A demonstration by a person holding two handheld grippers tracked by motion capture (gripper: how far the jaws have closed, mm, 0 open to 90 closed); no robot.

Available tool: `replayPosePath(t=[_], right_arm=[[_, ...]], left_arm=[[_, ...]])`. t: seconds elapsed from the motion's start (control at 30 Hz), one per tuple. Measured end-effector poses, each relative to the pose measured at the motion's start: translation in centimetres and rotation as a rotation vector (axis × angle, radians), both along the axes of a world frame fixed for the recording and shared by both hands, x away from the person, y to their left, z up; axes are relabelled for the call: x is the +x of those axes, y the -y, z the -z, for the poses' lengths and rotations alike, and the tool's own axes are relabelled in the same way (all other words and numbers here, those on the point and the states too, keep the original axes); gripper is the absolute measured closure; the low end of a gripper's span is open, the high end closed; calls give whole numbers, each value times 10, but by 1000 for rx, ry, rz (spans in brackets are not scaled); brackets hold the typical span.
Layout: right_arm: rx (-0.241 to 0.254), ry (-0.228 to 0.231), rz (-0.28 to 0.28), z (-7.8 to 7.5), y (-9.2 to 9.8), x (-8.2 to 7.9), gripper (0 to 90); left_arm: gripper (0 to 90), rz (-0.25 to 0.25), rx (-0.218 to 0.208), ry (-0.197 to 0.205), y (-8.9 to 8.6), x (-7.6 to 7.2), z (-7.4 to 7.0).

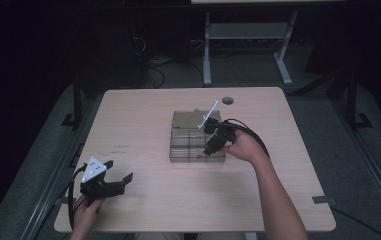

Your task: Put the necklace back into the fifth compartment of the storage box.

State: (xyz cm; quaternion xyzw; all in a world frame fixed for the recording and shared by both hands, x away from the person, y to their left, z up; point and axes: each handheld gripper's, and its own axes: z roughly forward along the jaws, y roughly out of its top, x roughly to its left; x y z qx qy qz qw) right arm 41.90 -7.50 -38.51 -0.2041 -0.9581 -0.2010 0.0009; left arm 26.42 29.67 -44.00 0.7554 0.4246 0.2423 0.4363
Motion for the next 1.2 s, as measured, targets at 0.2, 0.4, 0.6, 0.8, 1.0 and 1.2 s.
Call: replayPosePath(t=[0.2,0.4,0.6,0.8,1.0,1.2], right_arm=[[2,-1,4,-2,5,-2,567],[4,5,3,-5,8,-4,549],[6,9,6,-8,10,-6,533],[3,14,6,-8,12,-9,516],[3,22,13,-10,16,-11,488],[5,26,20,-9,22,-13,473]], left_arm=[[132,-1,1,0,0,0,0],[132,-1,1,0,0,0,0],[132,0,1,0,0,0,0],[132,0,2,1,0,0,0],[132,2,2,2,0,0,0],[131,2,1,2,1,0,0]])
